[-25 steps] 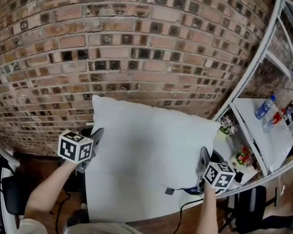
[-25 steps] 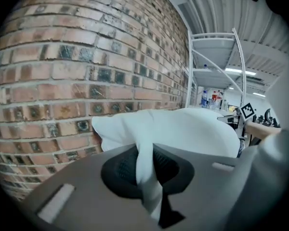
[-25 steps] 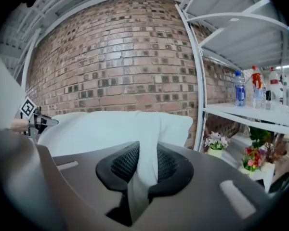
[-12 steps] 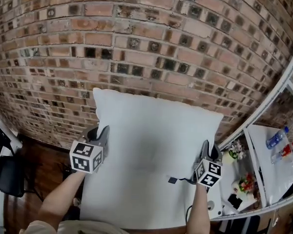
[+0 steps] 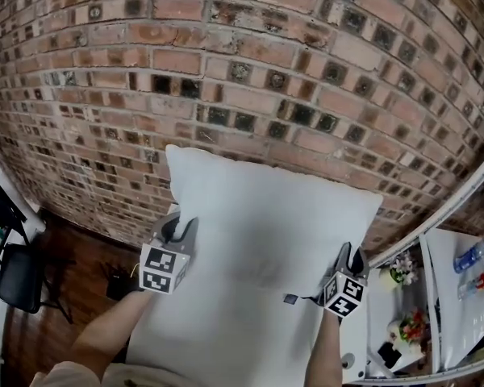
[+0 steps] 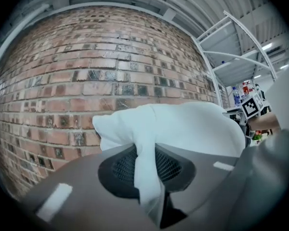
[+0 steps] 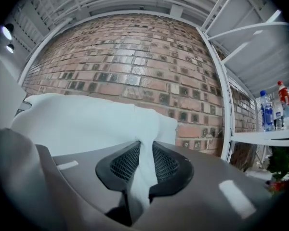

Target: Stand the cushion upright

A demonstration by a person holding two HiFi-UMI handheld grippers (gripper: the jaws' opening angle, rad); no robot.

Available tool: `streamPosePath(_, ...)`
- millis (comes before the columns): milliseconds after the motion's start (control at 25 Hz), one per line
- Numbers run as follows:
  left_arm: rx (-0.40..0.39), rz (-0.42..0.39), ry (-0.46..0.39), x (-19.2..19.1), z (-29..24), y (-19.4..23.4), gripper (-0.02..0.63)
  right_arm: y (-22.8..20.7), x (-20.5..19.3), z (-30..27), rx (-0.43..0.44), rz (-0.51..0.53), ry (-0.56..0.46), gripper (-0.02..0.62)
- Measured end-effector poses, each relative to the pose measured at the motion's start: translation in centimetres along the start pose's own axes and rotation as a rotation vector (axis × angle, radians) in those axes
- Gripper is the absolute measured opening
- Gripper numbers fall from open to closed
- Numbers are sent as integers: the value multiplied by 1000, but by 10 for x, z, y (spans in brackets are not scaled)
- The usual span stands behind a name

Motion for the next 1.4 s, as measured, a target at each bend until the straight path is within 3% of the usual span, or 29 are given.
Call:
streamPosePath(200,-11,15,58,-20,-10,-4,117,2,-29,-6,-54,-43,91,104)
streamPosePath(600,-7,74,58,-24,12,8,239,1,-22,15,-98,-41,152,141)
streamPosePath(800,-23,91,35,-24,36,8,241,5,-15,44,-107,-67,143,183)
streamPosePath(1200,-90,110,14,-22,76,-6,241,52,-4,97,-41,-80,113,181)
streamPosePath(1400,-164,133,-16,-16,99,-29,241,78,-1,127,-1,-129,93,181)
Point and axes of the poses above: the fingertips, and each gripper's own axes: z backward along the fingers, y to its left, x out of its top, the point moved 9 cm from there along z, backward along the fingers, and after that the axes turned 3 degrees about x, right-handed, at the moved point
